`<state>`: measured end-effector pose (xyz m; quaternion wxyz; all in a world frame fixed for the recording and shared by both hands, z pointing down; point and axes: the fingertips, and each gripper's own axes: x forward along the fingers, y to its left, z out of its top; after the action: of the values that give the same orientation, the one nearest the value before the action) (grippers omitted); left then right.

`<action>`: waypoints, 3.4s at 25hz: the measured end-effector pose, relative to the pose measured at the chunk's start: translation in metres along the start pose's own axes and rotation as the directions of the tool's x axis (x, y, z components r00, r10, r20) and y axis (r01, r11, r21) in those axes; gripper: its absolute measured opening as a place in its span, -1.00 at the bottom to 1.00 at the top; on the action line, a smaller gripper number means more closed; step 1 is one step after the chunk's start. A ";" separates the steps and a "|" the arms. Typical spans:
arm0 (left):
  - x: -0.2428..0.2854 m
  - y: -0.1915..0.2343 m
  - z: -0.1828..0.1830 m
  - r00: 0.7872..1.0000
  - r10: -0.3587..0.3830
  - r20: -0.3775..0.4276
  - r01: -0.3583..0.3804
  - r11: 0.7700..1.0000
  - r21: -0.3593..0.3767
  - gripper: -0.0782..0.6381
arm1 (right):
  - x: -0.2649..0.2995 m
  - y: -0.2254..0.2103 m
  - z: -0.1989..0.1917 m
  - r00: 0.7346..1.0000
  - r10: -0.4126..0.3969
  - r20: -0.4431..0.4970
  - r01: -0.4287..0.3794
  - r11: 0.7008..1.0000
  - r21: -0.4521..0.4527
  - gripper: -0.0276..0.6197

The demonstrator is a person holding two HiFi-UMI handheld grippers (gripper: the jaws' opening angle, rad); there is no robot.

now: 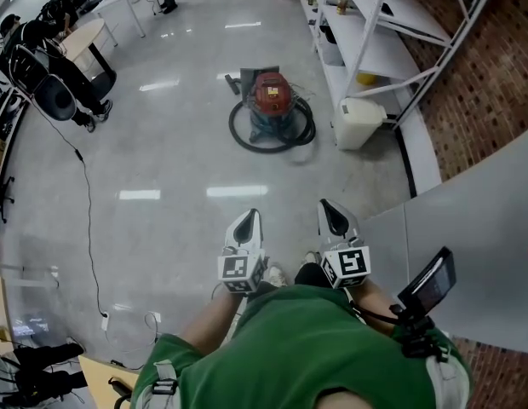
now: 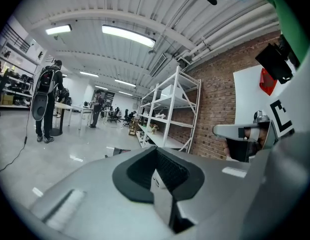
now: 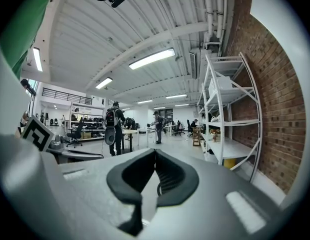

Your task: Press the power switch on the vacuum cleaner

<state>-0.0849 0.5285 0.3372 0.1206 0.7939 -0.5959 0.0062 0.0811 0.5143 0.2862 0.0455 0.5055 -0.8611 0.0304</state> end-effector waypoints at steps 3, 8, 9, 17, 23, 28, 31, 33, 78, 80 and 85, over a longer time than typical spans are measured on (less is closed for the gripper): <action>0.006 0.007 -0.004 1.000 -0.006 -0.005 0.006 1.000 -0.011 -0.76 | 0.012 0.003 -0.002 1.000 0.003 -0.003 -0.003 1.000 -0.006 -0.91; 0.011 0.021 -0.002 1.000 0.015 -0.007 -0.015 1.000 -0.014 -0.76 | 0.030 0.007 0.001 1.000 0.024 -0.010 -0.024 1.000 -0.009 -0.91; 0.013 0.024 0.001 1.000 0.021 -0.005 -0.021 1.000 -0.012 -0.76 | 0.036 0.007 0.002 1.000 0.029 -0.008 -0.029 1.000 -0.009 -0.91; 0.049 0.045 0.014 0.998 0.063 0.012 -0.064 0.998 0.018 -0.76 | 0.081 -0.012 0.009 0.998 0.062 0.023 -0.062 0.998 -0.005 -0.91; 0.094 0.051 0.029 0.996 0.089 0.018 -0.090 0.995 0.043 -0.76 | 0.123 -0.045 0.012 0.996 0.082 0.040 -0.083 0.997 0.007 -0.91; 0.112 0.058 0.044 0.995 0.095 0.013 -0.095 0.994 0.059 -0.76 | 0.144 -0.053 0.024 0.995 0.083 0.048 -0.084 0.996 0.019 -0.91; 0.138 0.055 0.051 0.995 0.096 0.009 -0.097 0.993 0.069 -0.76 | 0.160 -0.074 0.024 0.995 0.084 0.048 -0.085 0.996 0.034 -0.91; 0.161 0.049 0.052 0.995 0.100 -0.002 -0.100 0.992 0.074 -0.76 | 0.173 -0.094 0.022 0.995 0.088 0.048 -0.090 0.995 0.045 -0.91; 0.478 0.130 0.092 0.998 -0.024 -0.063 0.027 0.998 0.048 -0.76 | 0.432 -0.240 0.029 0.998 0.008 -0.056 -0.008 1.000 0.005 -0.91; 0.489 0.146 0.094 0.998 -0.024 -0.064 0.027 0.999 0.043 -0.76 | 0.450 -0.238 0.029 0.998 0.001 -0.064 -0.001 1.000 0.002 -0.91; 0.510 0.183 0.095 0.997 -0.032 -0.071 0.034 0.999 0.028 -0.76 | 0.490 -0.227 0.026 0.996 -0.018 -0.083 0.018 1.000 -0.003 -0.91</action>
<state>-0.1238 -0.0199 0.3569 0.1300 0.8047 -0.5779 0.0408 0.0408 -0.0239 0.3149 0.0820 0.5115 -0.8539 0.0498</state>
